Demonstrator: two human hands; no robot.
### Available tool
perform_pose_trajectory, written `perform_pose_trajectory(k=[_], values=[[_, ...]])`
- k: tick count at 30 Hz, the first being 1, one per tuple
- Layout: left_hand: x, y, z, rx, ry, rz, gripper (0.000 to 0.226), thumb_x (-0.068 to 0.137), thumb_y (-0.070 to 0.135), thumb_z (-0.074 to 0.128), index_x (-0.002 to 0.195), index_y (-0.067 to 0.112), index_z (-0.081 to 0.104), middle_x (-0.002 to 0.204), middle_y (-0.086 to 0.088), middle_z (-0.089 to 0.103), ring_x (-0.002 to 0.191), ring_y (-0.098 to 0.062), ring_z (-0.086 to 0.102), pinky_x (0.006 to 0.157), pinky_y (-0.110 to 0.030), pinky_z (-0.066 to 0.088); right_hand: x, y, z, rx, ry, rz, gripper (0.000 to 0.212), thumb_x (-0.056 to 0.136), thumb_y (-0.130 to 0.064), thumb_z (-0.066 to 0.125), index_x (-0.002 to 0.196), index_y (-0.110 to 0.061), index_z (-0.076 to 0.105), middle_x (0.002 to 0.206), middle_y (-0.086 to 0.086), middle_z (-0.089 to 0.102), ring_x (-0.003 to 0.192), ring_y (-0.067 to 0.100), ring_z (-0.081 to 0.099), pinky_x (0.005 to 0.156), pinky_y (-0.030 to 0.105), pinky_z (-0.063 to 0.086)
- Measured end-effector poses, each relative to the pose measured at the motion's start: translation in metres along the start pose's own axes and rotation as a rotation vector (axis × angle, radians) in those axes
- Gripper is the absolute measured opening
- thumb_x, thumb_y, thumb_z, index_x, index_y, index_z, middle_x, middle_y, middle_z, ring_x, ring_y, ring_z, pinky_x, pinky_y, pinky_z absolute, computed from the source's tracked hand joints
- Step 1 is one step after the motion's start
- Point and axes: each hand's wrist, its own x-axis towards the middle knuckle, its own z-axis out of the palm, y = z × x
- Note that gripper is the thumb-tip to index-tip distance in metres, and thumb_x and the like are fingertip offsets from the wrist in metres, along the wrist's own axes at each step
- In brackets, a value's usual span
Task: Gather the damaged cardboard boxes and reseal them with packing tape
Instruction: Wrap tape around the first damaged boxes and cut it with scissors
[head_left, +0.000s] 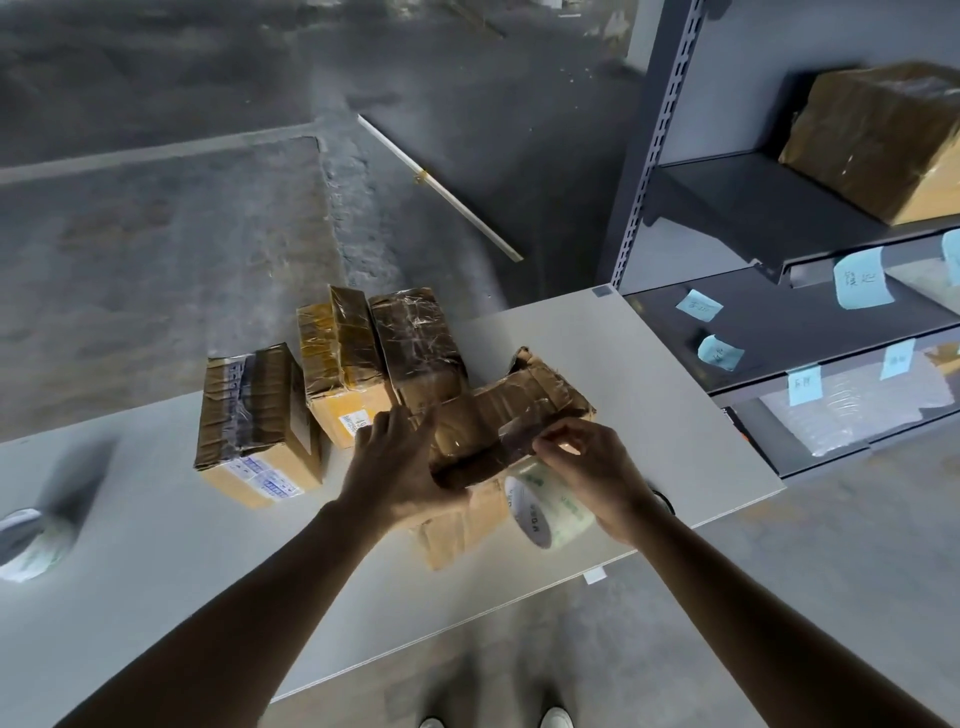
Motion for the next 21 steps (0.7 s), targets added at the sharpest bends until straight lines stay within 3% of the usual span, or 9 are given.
perform_pose_trajectory(k=[5, 9, 14, 17, 21], values=[[-0.023, 0.030, 0.006, -0.099, -0.052, -0.129, 0.115, 0.066, 0.085, 0.057, 0.150, 0.022, 0.012, 0.143, -0.014, 0.033, 0.133, -0.034, 0.032, 0.107, -0.050, 0.035, 0.006, 0.000, -0.005, -0.137, -0.044, 0.027, 0.010, 0.093, -0.020, 0.066, 0.086, -0.015, 0.071, 0.087, 0.000, 0.073, 0.079, 0.022, 0.066, 0.065, 0.028, 0.046], [-0.025, 0.036, 0.003, -0.074, -0.175, -0.140, 0.120, 0.068, 0.095, 0.034, 0.154, 0.019, 0.000, 0.158, -0.011, 0.017, 0.144, -0.035, 0.021, 0.112, -0.056, 0.025, 0.006, 0.002, -0.014, -0.270, -0.059, 0.045, 0.011, 0.093, -0.018, 0.065, 0.083, -0.018, 0.069, 0.085, 0.003, 0.071, 0.077, 0.020, 0.064, 0.062, 0.026, 0.045], [-0.021, 0.029, -0.003, 0.021, -0.163, -0.124, 0.090, 0.092, 0.070, 0.039, 0.155, 0.018, 0.002, 0.160, -0.011, 0.020, 0.144, -0.033, 0.028, 0.112, -0.054, 0.031, -0.001, 0.009, -0.010, -0.266, -0.137, 0.086, 0.008, 0.092, -0.017, 0.068, 0.083, -0.016, 0.069, 0.084, 0.001, 0.071, 0.070, 0.011, 0.060, 0.056, 0.020, 0.043], [-0.019, 0.027, -0.008, 0.107, -0.162, -0.071, 0.086, 0.095, 0.059, 0.047, 0.156, 0.014, 0.006, 0.158, -0.013, 0.025, 0.142, -0.033, 0.034, 0.112, -0.052, 0.035, -0.004, 0.013, -0.004, -0.160, -0.178, 0.082, 0.012, 0.091, -0.015, 0.070, 0.080, -0.018, 0.068, 0.079, -0.002, 0.071, 0.071, 0.013, 0.061, 0.058, 0.025, 0.043], [-0.017, 0.024, -0.014, 0.202, -0.139, 0.001, 0.086, 0.095, 0.057, 0.050, 0.156, 0.010, 0.011, 0.159, -0.013, 0.025, 0.142, -0.033, 0.036, 0.117, -0.054, 0.025, -0.007, 0.017, 0.000, -0.145, -0.206, 0.080, 0.014, 0.092, -0.017, 0.069, 0.080, -0.021, 0.066, 0.076, -0.009, 0.067, 0.067, 0.007, 0.058, 0.053, 0.019, 0.041]])
